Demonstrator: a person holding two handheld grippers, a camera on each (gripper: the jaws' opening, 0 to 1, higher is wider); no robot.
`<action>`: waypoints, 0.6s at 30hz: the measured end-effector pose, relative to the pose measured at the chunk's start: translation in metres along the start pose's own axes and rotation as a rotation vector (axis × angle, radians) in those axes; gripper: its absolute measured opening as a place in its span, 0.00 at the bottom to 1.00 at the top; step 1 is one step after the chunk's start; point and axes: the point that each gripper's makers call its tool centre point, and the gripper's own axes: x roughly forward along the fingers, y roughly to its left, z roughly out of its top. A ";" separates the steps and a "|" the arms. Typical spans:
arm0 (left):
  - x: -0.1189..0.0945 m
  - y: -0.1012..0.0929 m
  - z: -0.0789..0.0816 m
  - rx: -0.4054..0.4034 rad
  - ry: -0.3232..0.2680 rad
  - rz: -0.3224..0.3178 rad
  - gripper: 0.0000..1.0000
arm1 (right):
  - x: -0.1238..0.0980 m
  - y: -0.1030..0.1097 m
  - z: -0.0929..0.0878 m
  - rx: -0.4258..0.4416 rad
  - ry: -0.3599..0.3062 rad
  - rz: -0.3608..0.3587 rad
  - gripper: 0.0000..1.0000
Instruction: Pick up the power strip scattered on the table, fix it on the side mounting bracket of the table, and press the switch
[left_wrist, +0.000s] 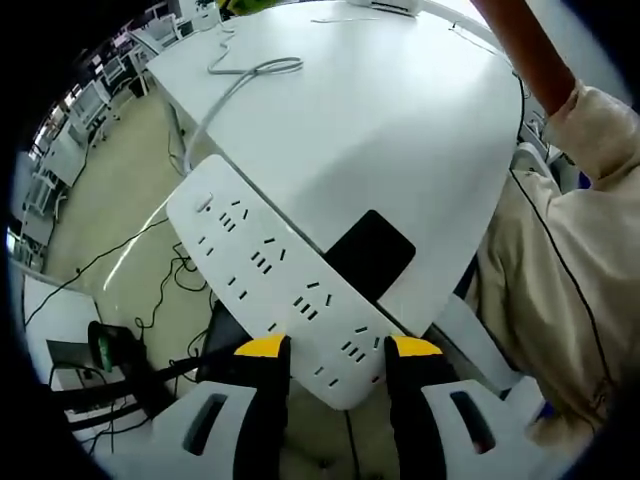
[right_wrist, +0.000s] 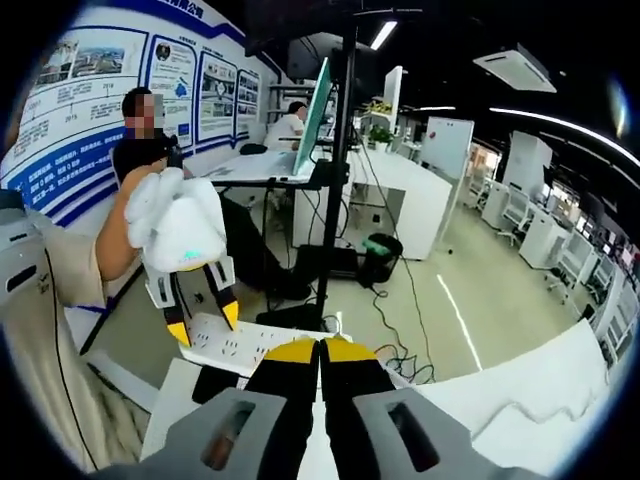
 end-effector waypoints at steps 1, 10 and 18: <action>0.000 0.000 0.000 0.000 0.001 0.000 0.42 | 0.002 0.000 -0.001 -0.007 0.007 -0.001 0.00; 0.000 0.001 0.000 0.001 -0.003 -0.004 0.42 | 0.015 -0.001 0.004 -0.014 0.023 0.021 0.00; 0.000 0.001 -0.001 0.003 -0.007 -0.003 0.42 | 0.029 -0.003 0.005 -0.012 0.047 0.035 0.00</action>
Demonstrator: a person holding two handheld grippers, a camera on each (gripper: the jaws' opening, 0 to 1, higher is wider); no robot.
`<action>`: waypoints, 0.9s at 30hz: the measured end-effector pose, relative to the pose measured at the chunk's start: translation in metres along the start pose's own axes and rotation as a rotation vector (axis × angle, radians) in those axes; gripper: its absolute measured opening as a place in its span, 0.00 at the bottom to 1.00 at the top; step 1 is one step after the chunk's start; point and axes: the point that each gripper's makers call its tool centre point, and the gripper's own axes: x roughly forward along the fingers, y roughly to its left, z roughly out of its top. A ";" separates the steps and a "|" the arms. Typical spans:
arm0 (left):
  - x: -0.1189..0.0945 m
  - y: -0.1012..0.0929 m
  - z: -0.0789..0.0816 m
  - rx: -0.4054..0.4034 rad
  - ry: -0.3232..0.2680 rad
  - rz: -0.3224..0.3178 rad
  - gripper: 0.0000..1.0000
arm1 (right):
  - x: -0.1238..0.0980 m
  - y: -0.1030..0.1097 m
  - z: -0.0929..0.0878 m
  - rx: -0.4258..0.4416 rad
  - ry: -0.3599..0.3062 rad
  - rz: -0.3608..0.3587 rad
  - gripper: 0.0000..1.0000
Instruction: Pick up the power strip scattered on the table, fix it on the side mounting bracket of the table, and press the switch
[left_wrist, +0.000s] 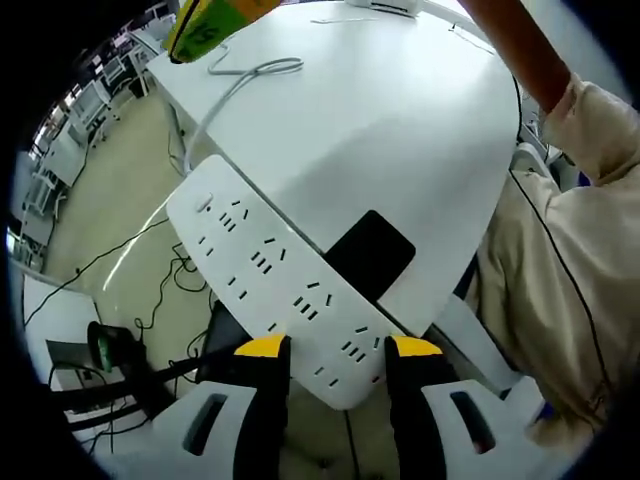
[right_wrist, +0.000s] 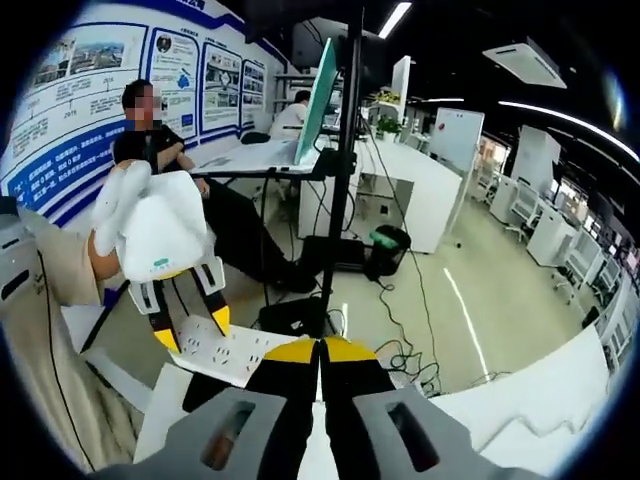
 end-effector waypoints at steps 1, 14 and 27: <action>0.000 0.000 0.000 0.000 -0.001 0.000 0.42 | 0.001 -0.001 0.000 -0.001 0.002 0.000 0.00; 0.000 0.000 0.000 -0.001 -0.011 -0.002 0.42 | 0.011 0.000 -0.003 0.002 0.032 0.018 0.00; 0.000 0.001 0.000 0.000 -0.014 0.002 0.42 | 0.034 -0.003 -0.014 0.001 0.092 0.037 0.00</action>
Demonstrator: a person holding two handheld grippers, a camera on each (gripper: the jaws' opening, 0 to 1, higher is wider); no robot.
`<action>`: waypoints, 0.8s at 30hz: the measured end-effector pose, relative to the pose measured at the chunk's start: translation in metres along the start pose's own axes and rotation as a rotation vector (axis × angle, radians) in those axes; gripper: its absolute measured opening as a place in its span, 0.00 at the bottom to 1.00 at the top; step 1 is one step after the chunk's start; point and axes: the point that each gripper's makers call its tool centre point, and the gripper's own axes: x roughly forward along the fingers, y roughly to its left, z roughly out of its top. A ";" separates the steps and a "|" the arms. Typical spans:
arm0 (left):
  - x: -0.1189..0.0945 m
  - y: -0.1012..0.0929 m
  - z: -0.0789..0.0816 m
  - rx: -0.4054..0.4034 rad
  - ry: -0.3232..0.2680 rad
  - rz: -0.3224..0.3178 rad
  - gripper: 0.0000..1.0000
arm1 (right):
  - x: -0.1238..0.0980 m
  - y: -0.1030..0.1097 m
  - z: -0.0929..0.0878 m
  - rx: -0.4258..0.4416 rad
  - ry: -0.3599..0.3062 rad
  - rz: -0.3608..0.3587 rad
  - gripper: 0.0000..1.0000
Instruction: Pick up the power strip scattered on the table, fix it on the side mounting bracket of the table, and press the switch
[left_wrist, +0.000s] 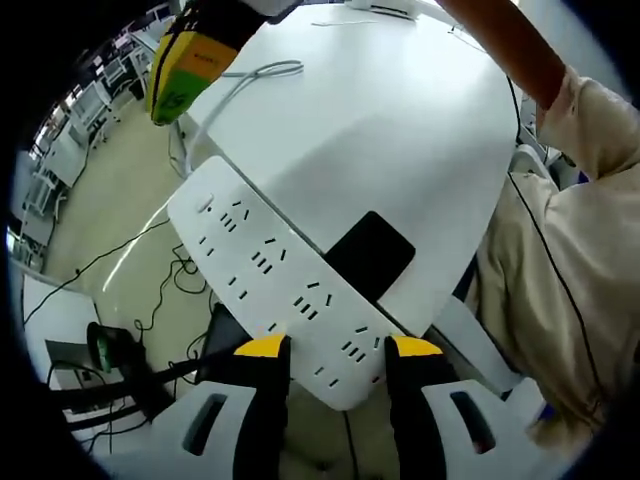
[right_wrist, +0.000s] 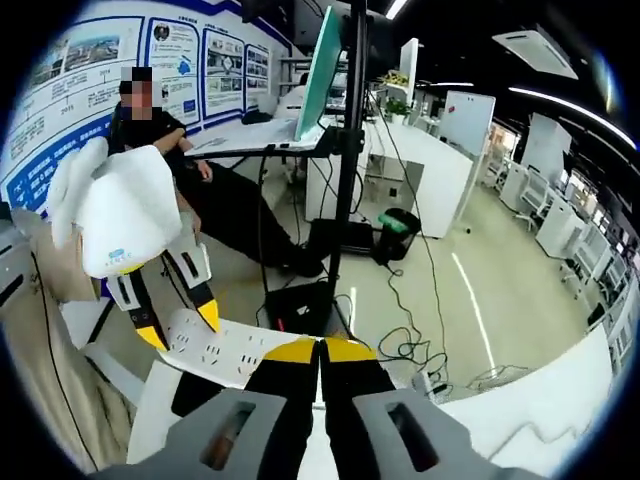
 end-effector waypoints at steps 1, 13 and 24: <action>0.000 0.000 0.000 0.000 -0.001 0.000 0.42 | 0.002 -0.001 -0.002 -0.001 0.010 0.001 0.00; 0.000 0.000 0.000 0.004 0.003 0.002 0.42 | 0.019 0.002 -0.012 0.017 0.059 0.030 0.00; 0.000 0.000 0.000 0.005 -0.018 0.001 0.42 | 0.037 -0.002 -0.029 0.041 0.118 0.041 0.00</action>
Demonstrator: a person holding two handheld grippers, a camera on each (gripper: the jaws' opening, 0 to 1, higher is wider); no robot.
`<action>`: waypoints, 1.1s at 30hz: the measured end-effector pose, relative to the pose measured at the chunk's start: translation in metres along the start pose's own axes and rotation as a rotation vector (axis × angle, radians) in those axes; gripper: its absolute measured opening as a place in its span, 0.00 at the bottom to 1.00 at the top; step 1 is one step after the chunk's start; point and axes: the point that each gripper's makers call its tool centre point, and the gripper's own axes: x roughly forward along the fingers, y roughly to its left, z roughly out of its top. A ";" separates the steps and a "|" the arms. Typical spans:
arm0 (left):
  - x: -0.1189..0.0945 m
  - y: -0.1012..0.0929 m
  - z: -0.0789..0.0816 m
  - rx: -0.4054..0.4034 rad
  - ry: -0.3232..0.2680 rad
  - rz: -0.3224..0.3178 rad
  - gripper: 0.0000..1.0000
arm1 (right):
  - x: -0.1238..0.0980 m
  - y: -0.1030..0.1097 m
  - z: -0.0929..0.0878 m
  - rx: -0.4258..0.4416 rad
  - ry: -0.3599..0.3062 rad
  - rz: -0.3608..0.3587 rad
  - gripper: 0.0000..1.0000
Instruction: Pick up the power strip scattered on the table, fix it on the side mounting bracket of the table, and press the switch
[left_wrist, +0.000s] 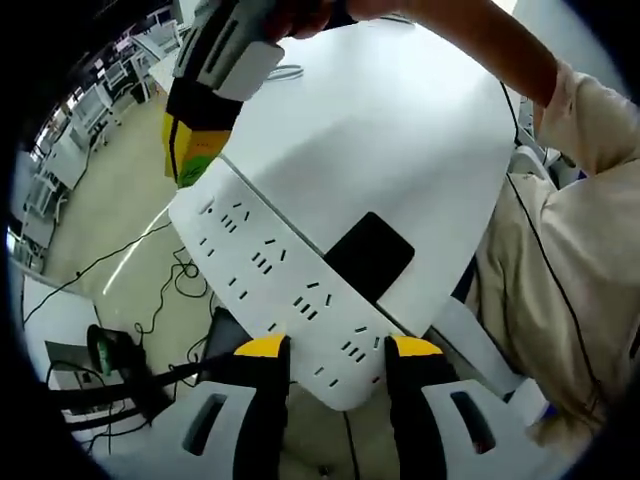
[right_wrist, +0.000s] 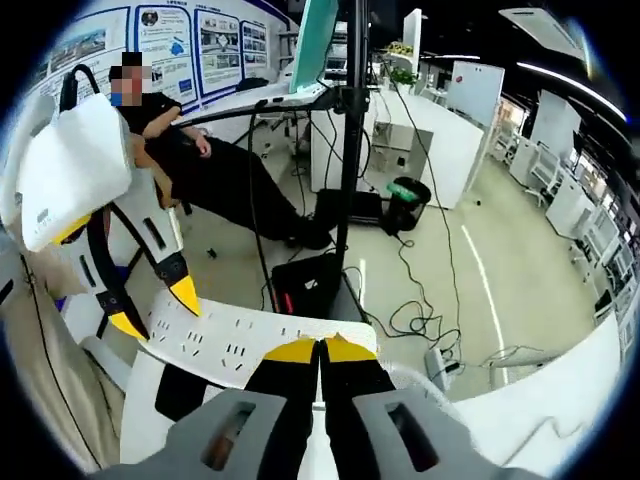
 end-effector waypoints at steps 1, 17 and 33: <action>0.000 0.000 0.000 0.000 0.002 0.000 0.42 | 0.001 0.000 -0.001 0.003 0.005 0.001 0.00; 0.000 -0.001 0.000 0.001 -0.002 0.000 0.42 | 0.014 -0.005 -0.016 0.018 0.066 -0.001 0.00; 0.000 0.000 0.000 0.002 -0.009 -0.001 0.42 | 0.019 -0.008 -0.022 0.064 0.088 -0.016 0.00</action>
